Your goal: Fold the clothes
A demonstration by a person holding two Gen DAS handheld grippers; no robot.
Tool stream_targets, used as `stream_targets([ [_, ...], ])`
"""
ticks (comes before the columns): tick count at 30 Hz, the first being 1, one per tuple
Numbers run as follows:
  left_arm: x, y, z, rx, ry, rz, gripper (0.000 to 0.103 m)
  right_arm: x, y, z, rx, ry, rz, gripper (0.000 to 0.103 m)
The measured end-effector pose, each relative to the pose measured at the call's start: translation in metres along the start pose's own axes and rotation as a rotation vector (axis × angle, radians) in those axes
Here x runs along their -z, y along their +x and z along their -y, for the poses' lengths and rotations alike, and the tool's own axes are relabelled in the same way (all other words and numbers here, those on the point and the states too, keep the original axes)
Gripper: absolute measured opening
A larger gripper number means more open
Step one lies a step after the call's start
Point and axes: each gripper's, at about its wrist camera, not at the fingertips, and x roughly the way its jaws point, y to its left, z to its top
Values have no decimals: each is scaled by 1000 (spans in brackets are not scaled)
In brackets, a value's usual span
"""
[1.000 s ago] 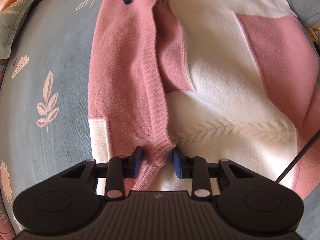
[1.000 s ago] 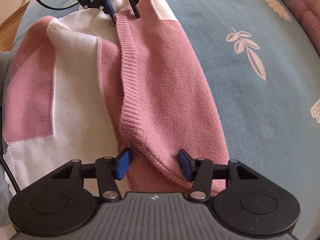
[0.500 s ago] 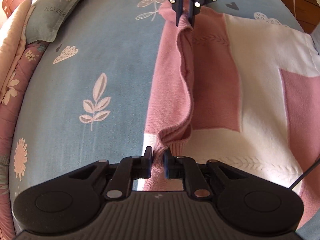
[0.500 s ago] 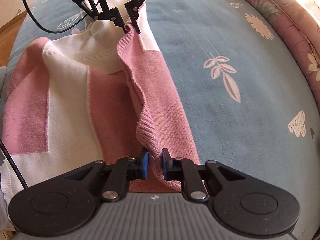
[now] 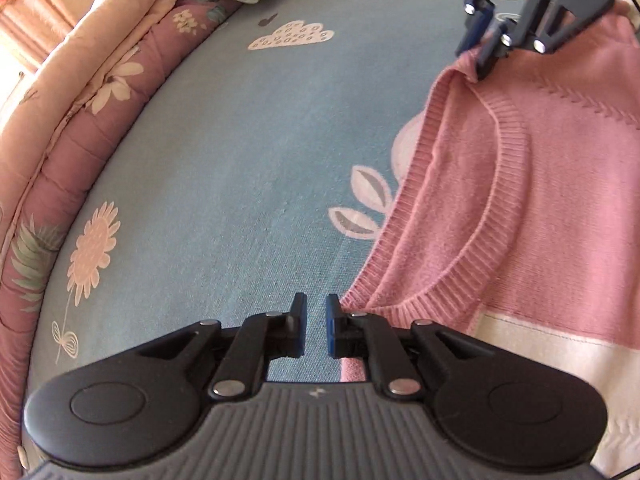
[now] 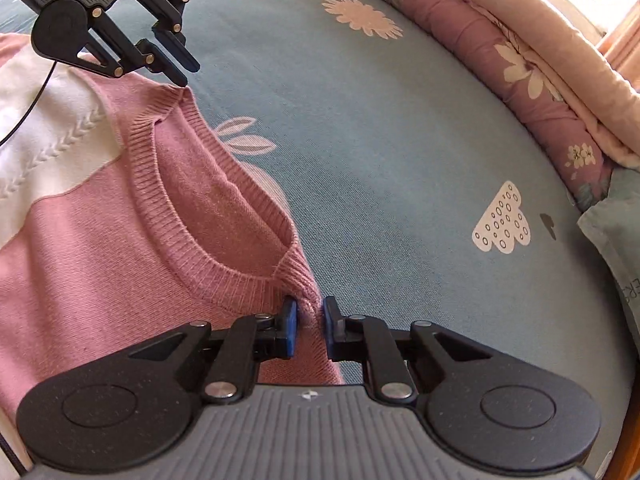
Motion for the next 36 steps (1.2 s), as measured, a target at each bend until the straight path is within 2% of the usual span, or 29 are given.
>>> stream_targets([
  [3,9,-10,-9,-12,-125,17,14,5,-2,-4,57,42,34,31],
  [6,21,-43,-10,-3,-222,44,15,13,-28,-8,112,108,84,62],
  [7,25,-52,-8,13,-257,46,17,16,-39,-11,105,139,100,67],
  [9,38,-68,-1,82,-363,31,36,24,-55,-18,67,203,118,75],
  [12,61,-71,19,184,-516,-5,44,37,-58,-33,5,284,105,84],
  [13,68,-66,24,191,-549,-30,44,42,-52,-38,-9,316,97,86],
  [15,79,-49,27,150,-627,-78,44,50,-40,-48,-37,380,80,86],
  [17,89,-39,14,131,-732,-45,49,57,-23,-47,-19,444,79,86],
  [19,91,-30,-2,121,-812,-12,51,62,-8,-37,-10,550,112,103],
  [21,85,-22,-15,107,-844,-10,50,59,1,-25,5,628,152,103],
  [26,64,-39,-12,109,-830,-17,49,53,-12,-26,-10,680,109,103],
  [28,64,-53,-1,172,-864,4,53,57,-23,-32,-34,702,98,103],
  [31,66,-61,26,220,-868,-7,59,81,-35,-50,-88,745,81,103],
  [32,67,-56,37,226,-866,-35,61,89,-35,-56,-102,761,70,103],
  [34,69,-45,52,211,-879,-79,62,93,-32,-65,-61,742,115,103],
  [36,61,-44,56,201,-879,-56,75,90,-29,-62,-45,745,136,103],
])
